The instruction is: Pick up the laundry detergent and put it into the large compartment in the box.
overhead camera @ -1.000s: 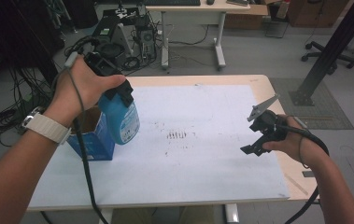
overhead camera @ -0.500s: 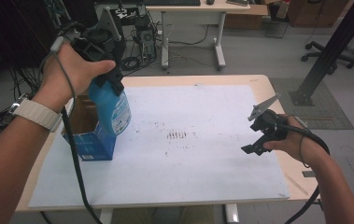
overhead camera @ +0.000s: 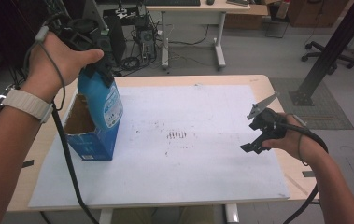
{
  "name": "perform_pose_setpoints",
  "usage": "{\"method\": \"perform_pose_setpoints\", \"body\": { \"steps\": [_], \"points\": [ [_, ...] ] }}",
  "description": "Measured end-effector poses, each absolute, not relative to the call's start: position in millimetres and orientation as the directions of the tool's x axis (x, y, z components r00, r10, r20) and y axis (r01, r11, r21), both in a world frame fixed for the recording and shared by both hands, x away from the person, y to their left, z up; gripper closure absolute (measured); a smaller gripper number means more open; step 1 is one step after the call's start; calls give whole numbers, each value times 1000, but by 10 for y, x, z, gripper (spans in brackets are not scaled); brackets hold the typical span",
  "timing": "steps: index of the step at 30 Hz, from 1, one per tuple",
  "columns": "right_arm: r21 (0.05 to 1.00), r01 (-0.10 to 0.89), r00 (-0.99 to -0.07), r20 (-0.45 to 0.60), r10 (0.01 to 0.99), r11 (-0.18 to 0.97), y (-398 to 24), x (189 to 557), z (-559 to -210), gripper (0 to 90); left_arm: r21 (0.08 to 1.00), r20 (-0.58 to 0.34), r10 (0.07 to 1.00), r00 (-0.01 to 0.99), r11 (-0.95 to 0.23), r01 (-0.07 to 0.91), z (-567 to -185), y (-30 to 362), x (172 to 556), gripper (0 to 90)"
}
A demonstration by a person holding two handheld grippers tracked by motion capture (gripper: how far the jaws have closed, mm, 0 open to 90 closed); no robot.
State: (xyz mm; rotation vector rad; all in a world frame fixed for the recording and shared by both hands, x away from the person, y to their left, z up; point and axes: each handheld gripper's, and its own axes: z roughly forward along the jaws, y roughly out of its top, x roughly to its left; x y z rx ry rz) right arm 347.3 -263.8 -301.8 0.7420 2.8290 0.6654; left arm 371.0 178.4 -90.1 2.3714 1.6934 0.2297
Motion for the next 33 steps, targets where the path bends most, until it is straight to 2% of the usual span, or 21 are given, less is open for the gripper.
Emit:
{"method": "perform_pose_setpoints", "body": {
  "steps": [33],
  "points": [
    [445, 446, -864, -12, 503, 777, -2661, 3525, -3067, 111, 295, 16, 985, 173, -170, 940, -782, 2213, 3857, 374]
  ]
}}
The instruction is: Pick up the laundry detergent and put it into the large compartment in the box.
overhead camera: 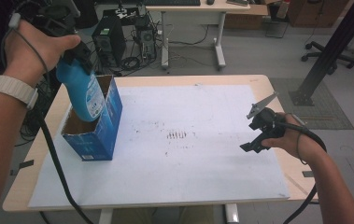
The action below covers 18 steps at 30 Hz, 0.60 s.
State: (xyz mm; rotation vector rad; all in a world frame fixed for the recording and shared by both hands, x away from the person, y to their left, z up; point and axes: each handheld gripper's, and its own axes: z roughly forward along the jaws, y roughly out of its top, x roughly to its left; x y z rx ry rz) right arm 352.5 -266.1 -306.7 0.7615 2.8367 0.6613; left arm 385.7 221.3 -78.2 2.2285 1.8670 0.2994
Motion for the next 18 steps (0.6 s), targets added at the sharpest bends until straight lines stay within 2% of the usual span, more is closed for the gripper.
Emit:
{"method": "perform_pose_setpoints", "body": {
  "steps": [18],
  "points": [
    [447, 457, -857, -7, 514, 769, -2735, 3552, -3100, 111, 288, 60, 991, 120, -133, 949, -963, 2338, 4004, 374]
  ]
}}
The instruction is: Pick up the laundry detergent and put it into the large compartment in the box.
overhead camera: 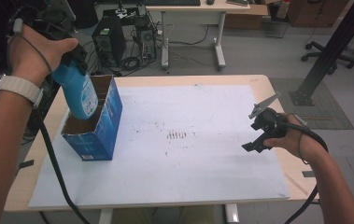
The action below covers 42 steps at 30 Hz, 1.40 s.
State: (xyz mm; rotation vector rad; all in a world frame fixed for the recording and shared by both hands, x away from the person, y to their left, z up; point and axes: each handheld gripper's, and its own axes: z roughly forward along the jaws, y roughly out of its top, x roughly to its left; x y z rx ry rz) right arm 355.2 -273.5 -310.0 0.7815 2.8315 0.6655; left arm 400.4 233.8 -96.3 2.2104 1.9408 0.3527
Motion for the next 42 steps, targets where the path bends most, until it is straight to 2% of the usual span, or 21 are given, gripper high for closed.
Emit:
{"method": "perform_pose_setpoints", "body": {
  "steps": [20, 29, 42],
  "points": [
    [436, 466, -854, -6, 520, 770, -2731, 3597, -3133, 111, 261, 77, 989, 126, -141, 955, -1360, 2440, 4139, 373],
    [431, 471, -853, -2, 523, 770, -2728, 3599, -3150, 111, 236, 52, 989, 138, -146, 961, -1601, 2485, 4187, 373],
    [428, 472, -853, 1, 522, 770, -2727, 3606, -3174, 111, 259, 55, 990, 132, -142, 955, -1813, 2547, 4211, 374]
  ]
}}
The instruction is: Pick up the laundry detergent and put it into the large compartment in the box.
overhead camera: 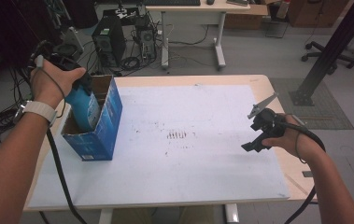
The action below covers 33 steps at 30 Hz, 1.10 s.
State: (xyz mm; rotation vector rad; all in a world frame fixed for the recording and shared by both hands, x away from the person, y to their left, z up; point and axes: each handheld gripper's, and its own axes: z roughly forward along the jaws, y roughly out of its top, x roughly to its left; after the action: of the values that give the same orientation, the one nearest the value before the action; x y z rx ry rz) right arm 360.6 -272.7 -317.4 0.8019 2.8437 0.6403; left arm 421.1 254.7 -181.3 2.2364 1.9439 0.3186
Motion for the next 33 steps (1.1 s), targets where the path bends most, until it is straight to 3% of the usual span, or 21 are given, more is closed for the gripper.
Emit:
{"method": "perform_pose_setpoints", "body": {
  "steps": [33],
  "points": [
    [419, 476, -853, 6, 521, 773, -2691, 3610, -3199, 111, 256, 61, 984, 165, -175, 951, -2348, 2536, 4239, 374]
  ]
}}
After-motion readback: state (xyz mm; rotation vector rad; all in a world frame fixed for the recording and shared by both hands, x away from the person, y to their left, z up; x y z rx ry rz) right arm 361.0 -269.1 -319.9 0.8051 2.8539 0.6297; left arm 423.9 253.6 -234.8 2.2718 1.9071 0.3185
